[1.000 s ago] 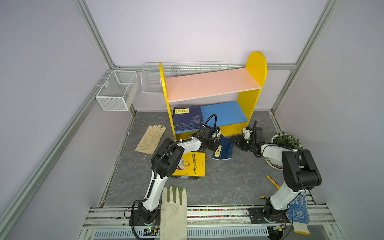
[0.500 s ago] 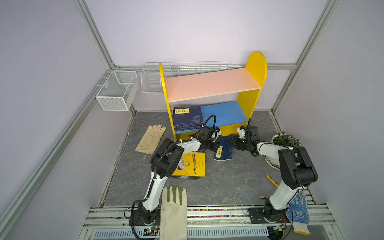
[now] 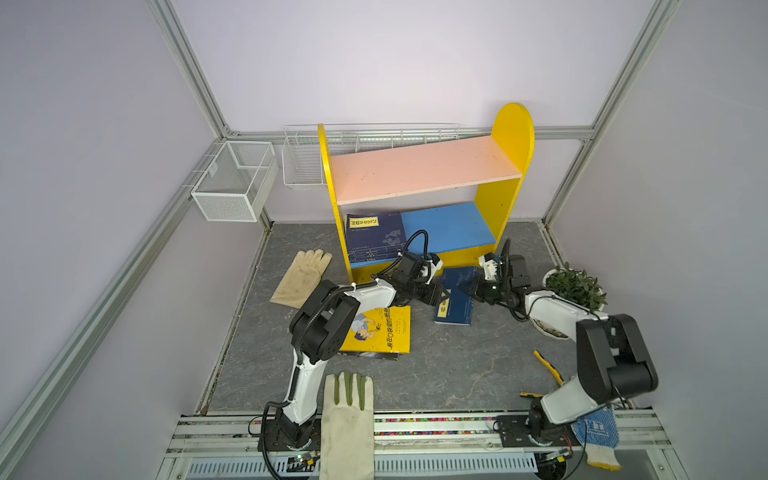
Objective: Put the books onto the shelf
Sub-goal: 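Lift the dark blue book upright with both grippers toward the blue shelf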
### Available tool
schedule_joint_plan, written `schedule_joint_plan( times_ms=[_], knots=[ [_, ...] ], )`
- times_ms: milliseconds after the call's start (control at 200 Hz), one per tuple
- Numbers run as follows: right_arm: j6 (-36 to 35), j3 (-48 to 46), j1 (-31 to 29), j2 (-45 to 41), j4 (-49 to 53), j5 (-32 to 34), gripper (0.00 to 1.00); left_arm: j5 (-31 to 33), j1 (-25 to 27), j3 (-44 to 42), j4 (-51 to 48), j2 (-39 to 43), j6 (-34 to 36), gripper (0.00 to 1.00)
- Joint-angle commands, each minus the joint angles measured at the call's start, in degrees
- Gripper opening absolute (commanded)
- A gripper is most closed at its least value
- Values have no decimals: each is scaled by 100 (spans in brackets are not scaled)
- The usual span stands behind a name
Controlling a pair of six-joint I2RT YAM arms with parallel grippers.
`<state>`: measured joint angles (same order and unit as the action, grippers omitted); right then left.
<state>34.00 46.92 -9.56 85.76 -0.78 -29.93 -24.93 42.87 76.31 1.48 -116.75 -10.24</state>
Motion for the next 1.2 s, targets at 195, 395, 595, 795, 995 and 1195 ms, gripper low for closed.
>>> schedule_joint_plan(
  times_ms=[195,395,595,795,995,1195],
  knots=[
    [326,-293,623,-1846,-465,486,6,126,30,-278,99,1201,303,81],
    [1277,-477,629,-2065,-2047,768,6,-138,35,-150,-138,1552,356,88],
    [1716,-989,316,-1973,-4040,1648,6,-516,26,-65,-62,1663,214,93],
    [1715,-895,-89,-1655,-4640,2008,6,-771,20,55,-33,1630,128,97],
    [1929,-877,-425,-1323,-5339,2237,6,-939,-23,95,59,1555,19,99],
    [2030,-881,-512,-1280,-5657,2174,6,-1381,-170,186,581,1395,-478,99]
  ],
)
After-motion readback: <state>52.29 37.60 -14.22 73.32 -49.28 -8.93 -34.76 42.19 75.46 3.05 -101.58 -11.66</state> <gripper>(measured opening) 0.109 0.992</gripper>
